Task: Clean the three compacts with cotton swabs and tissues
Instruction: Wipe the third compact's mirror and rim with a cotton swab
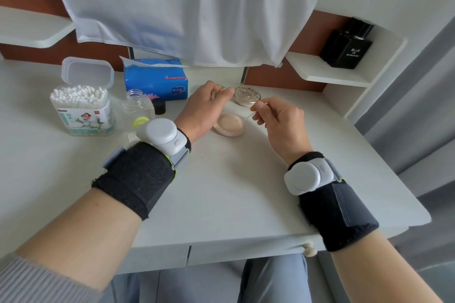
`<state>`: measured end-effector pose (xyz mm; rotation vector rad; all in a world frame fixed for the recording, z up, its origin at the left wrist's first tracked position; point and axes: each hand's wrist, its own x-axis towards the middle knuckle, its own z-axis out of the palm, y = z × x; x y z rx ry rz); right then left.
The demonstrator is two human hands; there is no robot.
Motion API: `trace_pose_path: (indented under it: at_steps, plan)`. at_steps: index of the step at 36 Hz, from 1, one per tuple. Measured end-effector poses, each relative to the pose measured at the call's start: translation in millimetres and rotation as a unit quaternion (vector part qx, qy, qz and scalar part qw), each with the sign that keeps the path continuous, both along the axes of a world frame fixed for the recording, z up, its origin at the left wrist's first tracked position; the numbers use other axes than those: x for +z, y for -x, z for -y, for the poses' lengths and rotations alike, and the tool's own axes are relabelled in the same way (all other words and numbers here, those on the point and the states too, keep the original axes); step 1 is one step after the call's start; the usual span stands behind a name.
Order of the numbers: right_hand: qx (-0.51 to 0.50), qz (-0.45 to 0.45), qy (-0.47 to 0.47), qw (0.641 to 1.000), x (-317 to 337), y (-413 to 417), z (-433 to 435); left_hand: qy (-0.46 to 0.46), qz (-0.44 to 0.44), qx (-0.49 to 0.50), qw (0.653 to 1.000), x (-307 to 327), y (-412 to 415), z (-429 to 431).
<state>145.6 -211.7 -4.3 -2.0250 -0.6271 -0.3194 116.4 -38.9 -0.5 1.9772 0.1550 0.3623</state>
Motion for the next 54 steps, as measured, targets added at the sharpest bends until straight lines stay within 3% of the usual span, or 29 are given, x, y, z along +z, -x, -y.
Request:
trace_pose_path:
  at_steps: [27, 33, 42, 47, 54]
  plan:
    - [0.020, -0.025, 0.006, 0.999, 1.5, 0.4, 0.6, -0.014, 0.006, -0.001, 1.000, -1.0, -1.6, -1.0]
    - [0.011, -0.050, -0.049, 0.997, 3.3, 2.2, 2.4, -0.012, 0.009, 0.000, 1.000, -1.5, -1.9, -1.6]
    - [0.016, -0.073, -0.048, 0.996, 5.2, 3.6, 4.9, -0.003, 0.005, -0.008, 1.000, -3.2, -3.2, -1.7]
    - [0.030, -0.122, -0.006, 0.992, 3.1, 3.0, 12.0, -0.004, 0.004, -0.015, 1.000, -3.9, -2.3, -2.8]
    - [0.001, -0.124, 0.056, 0.991, -0.6, 6.8, 24.2, -0.008, 0.015, -0.018, 1.000, -2.3, 9.7, -6.8]
